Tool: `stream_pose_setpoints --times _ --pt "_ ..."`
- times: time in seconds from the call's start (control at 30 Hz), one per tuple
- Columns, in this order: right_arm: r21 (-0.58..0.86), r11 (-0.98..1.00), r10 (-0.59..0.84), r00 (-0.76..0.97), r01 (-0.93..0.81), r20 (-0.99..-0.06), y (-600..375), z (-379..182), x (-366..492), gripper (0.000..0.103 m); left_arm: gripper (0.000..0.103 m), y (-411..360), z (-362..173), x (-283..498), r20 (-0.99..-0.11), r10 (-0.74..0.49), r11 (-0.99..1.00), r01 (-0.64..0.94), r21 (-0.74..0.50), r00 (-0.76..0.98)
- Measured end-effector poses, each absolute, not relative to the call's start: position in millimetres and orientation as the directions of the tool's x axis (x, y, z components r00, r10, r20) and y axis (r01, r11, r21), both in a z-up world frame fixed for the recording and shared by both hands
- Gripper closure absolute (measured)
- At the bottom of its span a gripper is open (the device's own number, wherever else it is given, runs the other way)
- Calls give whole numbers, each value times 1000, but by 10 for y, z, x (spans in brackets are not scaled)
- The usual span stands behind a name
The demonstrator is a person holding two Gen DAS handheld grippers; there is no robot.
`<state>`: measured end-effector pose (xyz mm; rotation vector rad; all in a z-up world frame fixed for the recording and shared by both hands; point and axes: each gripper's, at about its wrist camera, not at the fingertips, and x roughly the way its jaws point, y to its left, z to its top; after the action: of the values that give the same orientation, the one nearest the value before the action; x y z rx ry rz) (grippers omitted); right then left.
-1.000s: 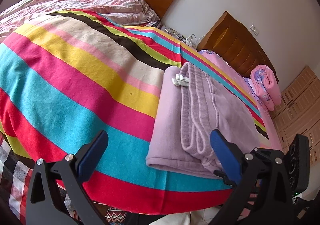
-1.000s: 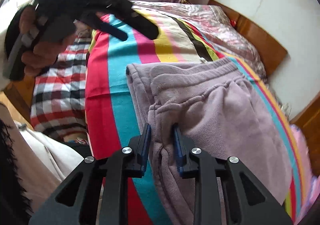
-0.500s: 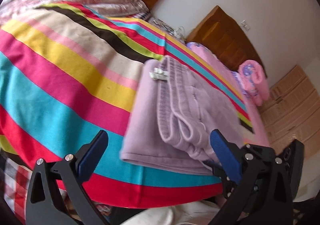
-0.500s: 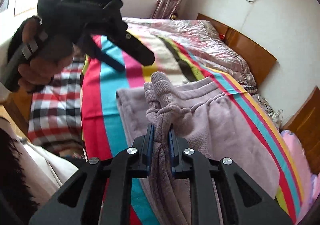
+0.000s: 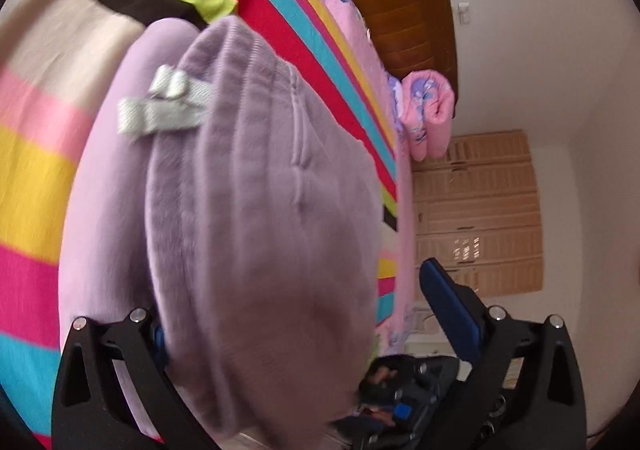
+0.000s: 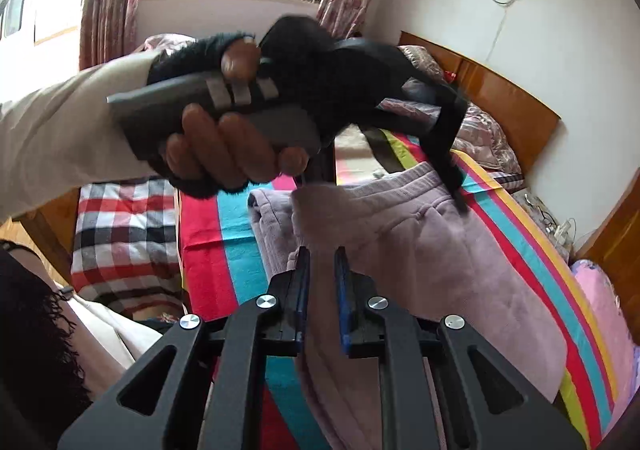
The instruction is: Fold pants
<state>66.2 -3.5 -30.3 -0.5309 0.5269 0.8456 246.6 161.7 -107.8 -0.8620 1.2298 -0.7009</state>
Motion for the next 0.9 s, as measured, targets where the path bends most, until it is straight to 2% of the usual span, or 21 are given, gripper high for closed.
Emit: stream_pose_setpoints --times 0.03,0.07,0.1,0.13,0.17,0.2,0.33,0.47,0.57,0.63,0.77,0.87,0.9 --pt "-197 575 561 558 -794 -612 -143 -253 671 75 11 1581 -1087 2482 -544 -814 555 -5 -832 204" --pt "-163 615 566 576 -771 -590 -307 -191 689 69 32 1550 -1079 2473 -599 -774 611 -3 -791 208" --pt "-104 682 564 612 -723 -554 -584 -109 712 56 47 1543 -1072 2462 -627 -750 642 5 -767 211" --pt "-47 729 561 636 -683 -530 -817 -62 716 46 53 1559 -1081 2438 -646 -731 664 8 -748 218" --pt "17 778 548 666 -628 -507 -1097 -30 708 41 59 1600 -1106 2415 -644 -731 662 5 -750 225" --pt "63 840 496 714 -539 -494 -1429 -34 659 33 59 1642 -1132 2404 -627 -745 644 3 -765 230" --pt "128 937 340 754 -326 -562 -2185 -310 322 32 58 1661 -1156 2366 -604 -753 631 24 -776 260" --pt "101 962 259 719 -255 -645 -2260 -676 0 31 58 1612 -1125 2376 -617 -741 645 30 -763 264" --pt "65 965 233 722 -253 -652 -2106 -803 -5 31 52 1541 -1095 2399 -623 -739 652 36 -758 256" --pt "43 970 209 734 -238 -647 -2019 -866 69 31 52 1508 -1060 2394 -646 -717 675 31 -737 260" --pt "64 967 231 746 -246 -625 -1912 -889 153 31 68 1368 -812 2310 -696 -657 740 69 -669 289" --pt "37 976 193 767 -216 -611 -1873 -871 200 30 74 1192 -488 2251 -699 -634 766 148 -625 331" --pt "10 980 162 772 -197 -614 -1855 -884 230 26 76 1114 -347 2239 -690 -637 766 180 -618 344"
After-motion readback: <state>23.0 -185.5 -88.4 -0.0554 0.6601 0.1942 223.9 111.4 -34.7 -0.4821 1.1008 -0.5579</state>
